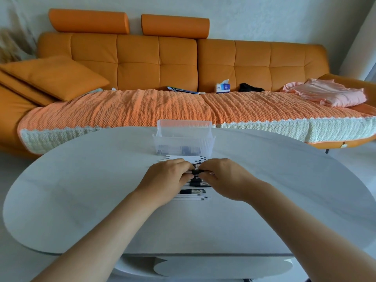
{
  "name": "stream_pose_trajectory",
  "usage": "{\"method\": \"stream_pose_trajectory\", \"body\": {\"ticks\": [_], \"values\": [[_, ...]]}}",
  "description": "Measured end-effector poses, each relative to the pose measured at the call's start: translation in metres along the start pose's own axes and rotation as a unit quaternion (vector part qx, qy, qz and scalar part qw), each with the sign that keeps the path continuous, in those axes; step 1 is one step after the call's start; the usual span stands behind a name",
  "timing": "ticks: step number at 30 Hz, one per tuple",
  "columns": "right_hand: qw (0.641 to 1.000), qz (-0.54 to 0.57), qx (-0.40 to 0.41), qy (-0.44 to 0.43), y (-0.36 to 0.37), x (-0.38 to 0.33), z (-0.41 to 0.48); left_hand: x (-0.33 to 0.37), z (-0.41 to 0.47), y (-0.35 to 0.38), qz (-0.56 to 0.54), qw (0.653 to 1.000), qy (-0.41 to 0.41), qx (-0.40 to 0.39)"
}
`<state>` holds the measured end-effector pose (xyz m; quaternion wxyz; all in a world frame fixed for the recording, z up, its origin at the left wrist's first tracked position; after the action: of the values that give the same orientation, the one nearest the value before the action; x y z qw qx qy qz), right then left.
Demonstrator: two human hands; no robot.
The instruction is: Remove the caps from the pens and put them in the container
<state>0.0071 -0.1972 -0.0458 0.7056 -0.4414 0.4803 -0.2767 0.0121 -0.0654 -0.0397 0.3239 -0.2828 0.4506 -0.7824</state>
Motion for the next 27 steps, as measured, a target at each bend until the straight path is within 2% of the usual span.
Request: {"method": "stream_pose_trajectory", "body": {"ticks": [5,12,16,23,27], "values": [[0.999,-0.031,-0.015,-0.01,0.004,-0.002,0.002,0.001,0.001,-0.004,0.014,1.0,0.005,0.019],[0.997,-0.058,0.025,-0.042,0.001,-0.011,-0.003,-0.001,0.001,-0.006,-0.024,1.0,-0.014,0.014],[0.994,-0.097,0.018,-0.043,-0.001,-0.012,-0.005,-0.002,0.002,-0.007,-0.03,0.999,-0.016,0.011],[1.0,-0.016,-0.002,0.003,-0.003,0.009,-0.007,-0.003,0.006,-0.005,0.018,1.0,-0.023,0.004],[0.998,-0.02,-0.003,0.051,-0.008,0.035,-0.009,-0.012,0.007,-0.005,0.022,0.999,-0.044,-0.003]]}}
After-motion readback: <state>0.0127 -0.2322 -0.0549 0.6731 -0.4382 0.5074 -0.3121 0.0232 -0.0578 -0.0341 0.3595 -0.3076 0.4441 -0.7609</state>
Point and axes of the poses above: each hand's wrist, its own z-axis towards the middle knuckle, its own y-axis out of the palm, x = y × z, the point moved 8 cm from there along z, towards the middle knuckle, and after that the axes turned 6 degrees about z, right-handed, at the moved point
